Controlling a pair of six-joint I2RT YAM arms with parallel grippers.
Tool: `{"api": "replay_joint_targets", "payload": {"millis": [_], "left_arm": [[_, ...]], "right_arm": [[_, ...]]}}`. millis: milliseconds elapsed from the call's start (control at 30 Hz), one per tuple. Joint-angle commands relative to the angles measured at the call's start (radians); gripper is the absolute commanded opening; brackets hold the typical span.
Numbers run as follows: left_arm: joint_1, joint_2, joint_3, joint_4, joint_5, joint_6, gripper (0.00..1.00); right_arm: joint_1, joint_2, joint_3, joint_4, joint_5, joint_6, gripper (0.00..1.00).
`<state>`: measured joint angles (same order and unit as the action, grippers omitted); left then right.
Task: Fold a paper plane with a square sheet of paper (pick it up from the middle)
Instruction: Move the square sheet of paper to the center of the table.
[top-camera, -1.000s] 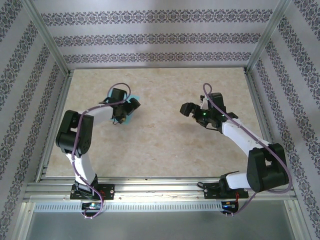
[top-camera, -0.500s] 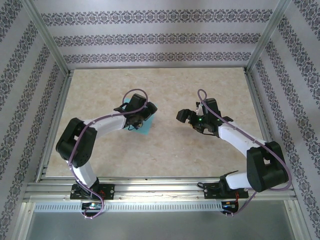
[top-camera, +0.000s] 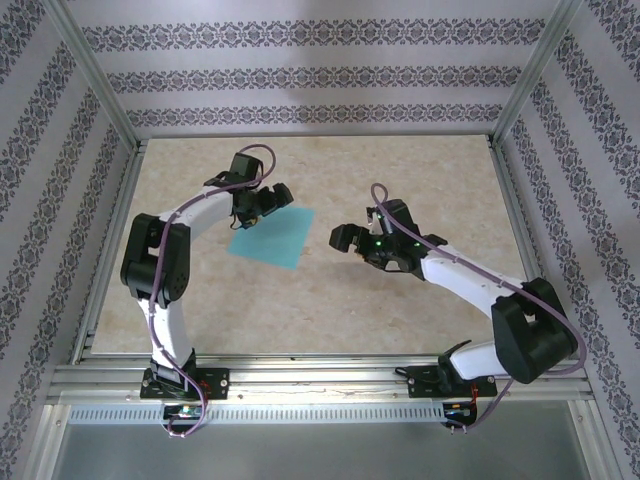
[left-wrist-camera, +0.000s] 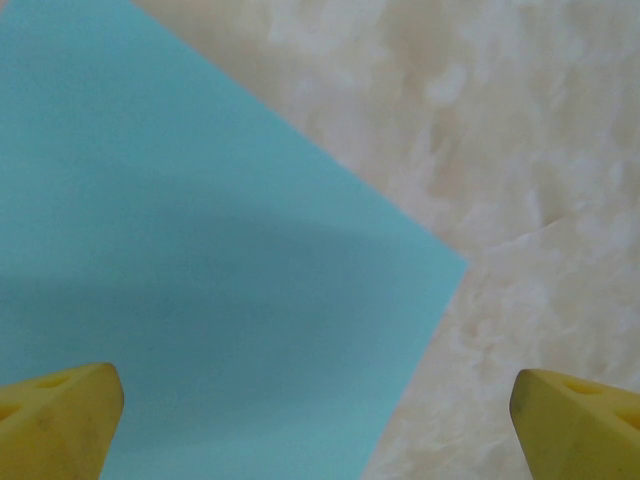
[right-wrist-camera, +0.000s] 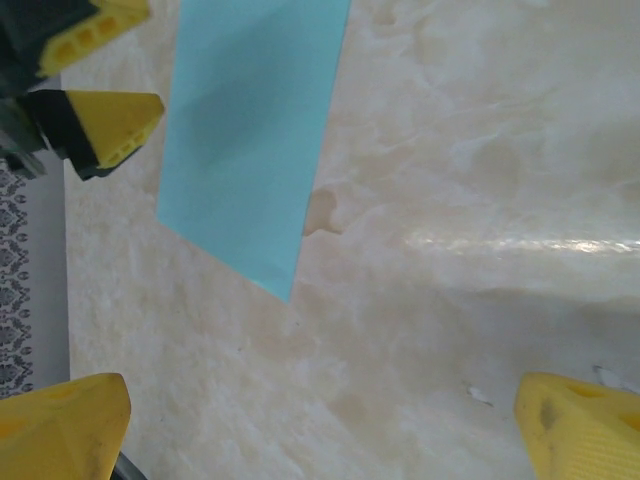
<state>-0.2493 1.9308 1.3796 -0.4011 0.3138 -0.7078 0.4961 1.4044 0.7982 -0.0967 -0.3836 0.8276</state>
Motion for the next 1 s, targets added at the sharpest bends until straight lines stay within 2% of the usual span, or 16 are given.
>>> {"api": "replay_joint_targets", "payload": {"millis": [0,167,400,700,900,967], "left_arm": [[-0.002,0.02,0.019,-0.133,-0.011,0.094,0.99],[-0.003,0.02,-0.035,-0.111,0.019,0.091,0.99],[-0.007,0.005,-0.119,-0.081,0.028,0.021,0.99],[-0.049,-0.098,-0.338,0.131,0.014,-0.292,0.99],[-0.133,-0.162,-0.423,0.17,-0.055,-0.412,0.99],[-0.159,-0.17,-0.425,0.133,-0.08,-0.425,0.99]], "right_arm": [[0.028,0.046,0.045,0.037,0.014,0.037,0.98],[0.046,0.1,0.063,0.059,0.015,0.082,0.98],[0.05,0.088,0.019,0.097,0.074,0.131,0.98],[0.013,0.009,-0.05,0.084,0.165,0.148,0.98],[-0.047,-0.038,-0.102,0.073,0.156,0.14,0.98],[-0.067,-0.045,-0.112,0.068,0.135,0.133,0.98]]}}
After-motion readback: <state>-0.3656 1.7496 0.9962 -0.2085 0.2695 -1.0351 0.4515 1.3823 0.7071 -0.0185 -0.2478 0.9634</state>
